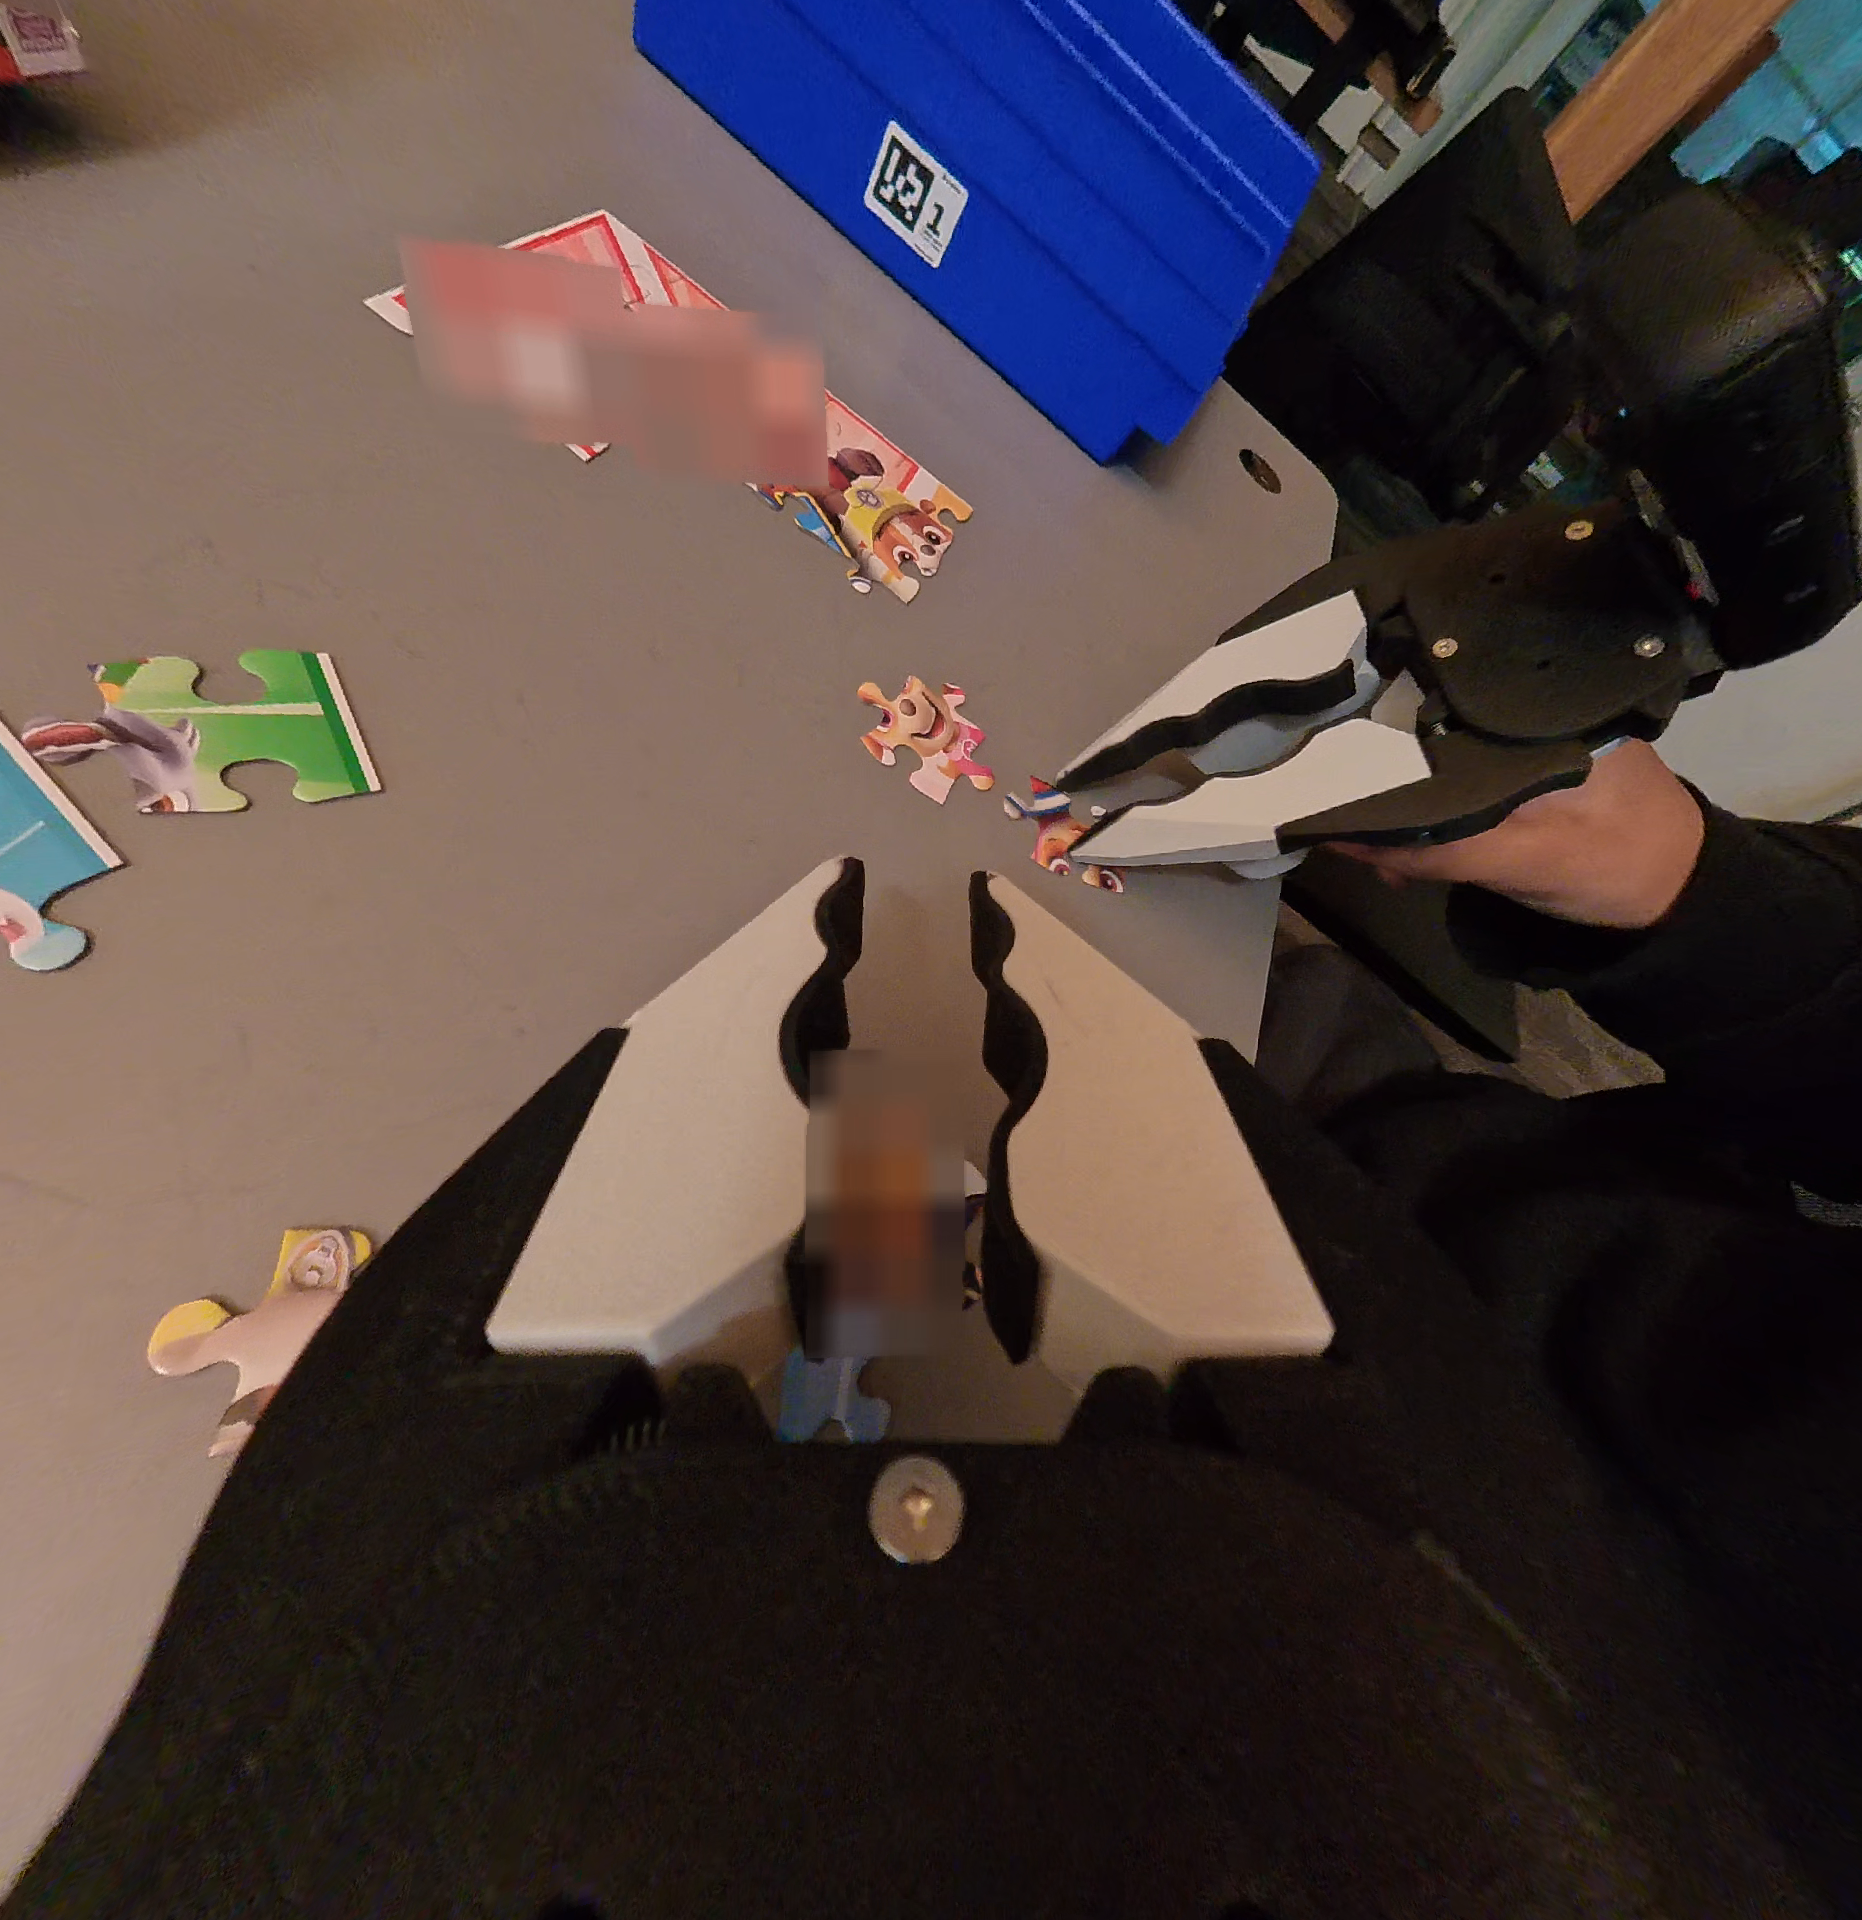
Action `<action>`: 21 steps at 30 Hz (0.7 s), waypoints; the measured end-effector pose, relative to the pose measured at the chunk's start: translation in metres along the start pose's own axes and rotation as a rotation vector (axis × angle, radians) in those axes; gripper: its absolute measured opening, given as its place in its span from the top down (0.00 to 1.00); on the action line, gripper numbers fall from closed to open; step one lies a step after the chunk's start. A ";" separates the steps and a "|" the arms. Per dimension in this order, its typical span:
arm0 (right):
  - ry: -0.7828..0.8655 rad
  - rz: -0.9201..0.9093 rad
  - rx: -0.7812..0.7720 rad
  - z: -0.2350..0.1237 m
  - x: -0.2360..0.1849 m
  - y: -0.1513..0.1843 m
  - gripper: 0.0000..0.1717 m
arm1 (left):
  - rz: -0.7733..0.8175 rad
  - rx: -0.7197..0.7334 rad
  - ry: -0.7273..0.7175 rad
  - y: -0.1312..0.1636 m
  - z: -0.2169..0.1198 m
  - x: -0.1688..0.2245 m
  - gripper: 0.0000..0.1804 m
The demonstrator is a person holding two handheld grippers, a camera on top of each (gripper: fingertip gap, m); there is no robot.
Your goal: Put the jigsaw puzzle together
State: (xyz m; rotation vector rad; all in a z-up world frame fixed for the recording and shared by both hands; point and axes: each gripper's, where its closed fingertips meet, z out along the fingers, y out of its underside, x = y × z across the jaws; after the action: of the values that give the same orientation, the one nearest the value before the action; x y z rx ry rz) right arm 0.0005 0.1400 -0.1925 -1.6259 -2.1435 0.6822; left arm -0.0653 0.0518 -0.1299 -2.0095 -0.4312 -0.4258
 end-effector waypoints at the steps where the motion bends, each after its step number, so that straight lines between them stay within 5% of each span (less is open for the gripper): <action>1: -0.005 -0.010 -0.003 0.000 0.000 0.001 0.87 | 0.002 -0.002 0.000 0.000 0.001 0.001 0.90; 10: -0.078 -0.065 0.061 -0.004 0.006 0.001 0.88 | 0.064 -0.091 -0.054 0.014 0.021 0.008 0.90; 11: -0.100 -0.054 0.081 -0.005 0.008 -0.001 0.95 | 0.073 -0.109 -0.066 0.016 0.027 0.009 0.90; 21: -0.152 -0.002 0.156 -0.024 0.056 0.000 0.88 | 0.140 -0.256 -0.166 0.023 0.107 0.027 0.89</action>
State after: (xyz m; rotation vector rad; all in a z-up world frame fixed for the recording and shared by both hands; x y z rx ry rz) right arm -0.0011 0.1978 -0.1736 -1.5341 -2.1344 0.9753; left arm -0.0185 0.1402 -0.1828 -2.3174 -0.3483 -0.2373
